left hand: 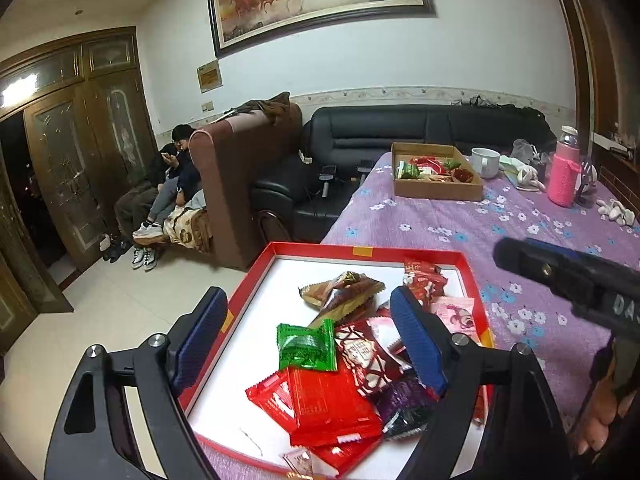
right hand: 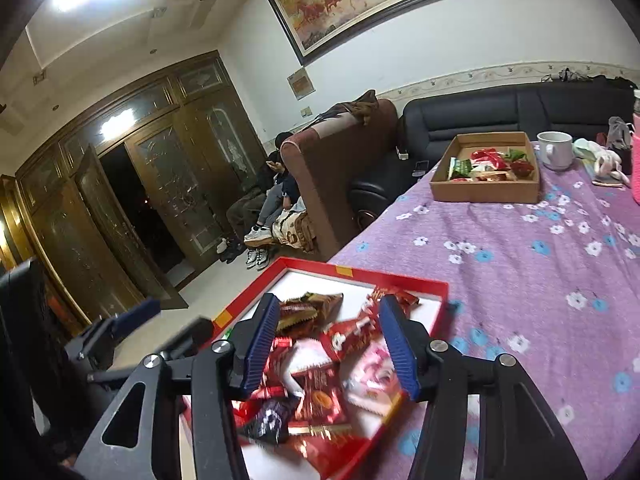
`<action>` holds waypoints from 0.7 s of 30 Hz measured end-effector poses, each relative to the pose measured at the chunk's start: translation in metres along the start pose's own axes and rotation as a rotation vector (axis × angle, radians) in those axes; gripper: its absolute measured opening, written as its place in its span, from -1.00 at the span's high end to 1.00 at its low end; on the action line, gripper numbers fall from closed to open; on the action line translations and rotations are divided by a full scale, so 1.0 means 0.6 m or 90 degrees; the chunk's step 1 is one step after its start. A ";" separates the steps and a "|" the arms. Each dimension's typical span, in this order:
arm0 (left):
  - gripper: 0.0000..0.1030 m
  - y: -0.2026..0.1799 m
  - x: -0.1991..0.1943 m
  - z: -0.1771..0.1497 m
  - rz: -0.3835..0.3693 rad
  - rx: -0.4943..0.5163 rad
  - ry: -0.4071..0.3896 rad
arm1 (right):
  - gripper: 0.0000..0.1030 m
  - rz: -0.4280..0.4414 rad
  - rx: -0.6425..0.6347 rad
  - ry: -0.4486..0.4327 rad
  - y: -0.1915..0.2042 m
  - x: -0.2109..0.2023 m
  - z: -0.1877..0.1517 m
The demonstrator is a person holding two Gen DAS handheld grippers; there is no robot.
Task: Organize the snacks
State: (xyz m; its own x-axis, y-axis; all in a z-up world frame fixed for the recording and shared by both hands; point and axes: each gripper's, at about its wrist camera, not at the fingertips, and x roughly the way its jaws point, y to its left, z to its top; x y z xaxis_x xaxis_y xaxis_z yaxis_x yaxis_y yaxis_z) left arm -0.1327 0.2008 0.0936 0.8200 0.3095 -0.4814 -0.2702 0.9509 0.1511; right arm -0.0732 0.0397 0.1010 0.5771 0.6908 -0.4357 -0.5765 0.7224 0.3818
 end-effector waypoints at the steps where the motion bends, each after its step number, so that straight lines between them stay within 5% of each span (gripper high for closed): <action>1: -0.64 -0.001 -0.003 0.002 -0.003 -0.003 0.001 | -0.12 -0.001 -0.001 -0.001 0.000 -0.007 -0.003; 13: -0.65 -0.018 -0.040 0.007 -0.032 -0.010 0.007 | -0.25 0.005 -0.019 -0.013 -0.006 -0.082 -0.041; 21: -0.65 -0.009 -0.037 0.001 -0.005 -0.021 0.010 | -0.25 0.016 -0.058 0.005 0.020 -0.073 -0.055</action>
State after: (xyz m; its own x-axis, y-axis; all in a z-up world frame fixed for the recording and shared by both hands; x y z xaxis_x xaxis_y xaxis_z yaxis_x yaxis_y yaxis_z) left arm -0.1493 0.1889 0.1041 0.8140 0.3016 -0.4964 -0.2806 0.9525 0.1185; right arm -0.1245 0.0170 0.0981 0.5575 0.7082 -0.4332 -0.6410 0.6988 0.3176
